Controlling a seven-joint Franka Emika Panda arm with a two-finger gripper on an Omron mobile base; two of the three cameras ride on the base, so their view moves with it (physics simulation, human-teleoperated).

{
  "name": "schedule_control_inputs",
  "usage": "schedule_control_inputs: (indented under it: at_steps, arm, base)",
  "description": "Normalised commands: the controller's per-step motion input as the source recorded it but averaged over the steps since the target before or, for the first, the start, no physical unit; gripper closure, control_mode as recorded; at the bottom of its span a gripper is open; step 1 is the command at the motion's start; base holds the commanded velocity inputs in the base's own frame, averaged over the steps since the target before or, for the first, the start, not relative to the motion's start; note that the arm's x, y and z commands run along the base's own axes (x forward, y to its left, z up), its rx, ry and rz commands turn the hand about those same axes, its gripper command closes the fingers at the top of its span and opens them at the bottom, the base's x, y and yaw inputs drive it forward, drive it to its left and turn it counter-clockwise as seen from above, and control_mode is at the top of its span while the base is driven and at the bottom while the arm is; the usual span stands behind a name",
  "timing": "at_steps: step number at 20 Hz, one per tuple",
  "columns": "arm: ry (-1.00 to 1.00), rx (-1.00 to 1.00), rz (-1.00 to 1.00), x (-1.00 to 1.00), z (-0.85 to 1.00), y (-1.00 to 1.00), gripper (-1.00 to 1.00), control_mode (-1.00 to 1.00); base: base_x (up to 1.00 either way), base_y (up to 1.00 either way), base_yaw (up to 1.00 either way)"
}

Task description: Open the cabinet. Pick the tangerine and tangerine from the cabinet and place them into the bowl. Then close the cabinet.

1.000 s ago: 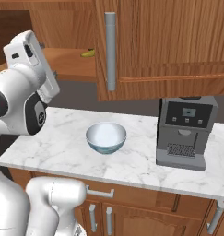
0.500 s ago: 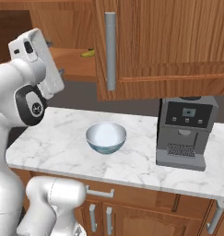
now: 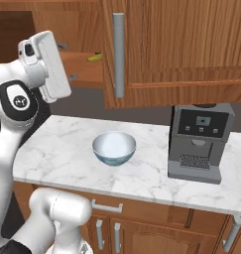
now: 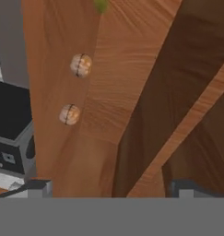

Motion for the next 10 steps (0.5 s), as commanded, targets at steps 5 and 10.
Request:
schedule_control_inputs:
  at_steps: [5,10]
  arm:
    - [0.0,0.0,-0.12,0.08,0.0,-0.64,-1.0,-1.0]
    - [0.0,0.0,0.0,0.02,0.0,-0.27,-1.0,-1.0]
  base:
    - [0.0,0.0,0.0]
    - [0.0,0.0,0.0]
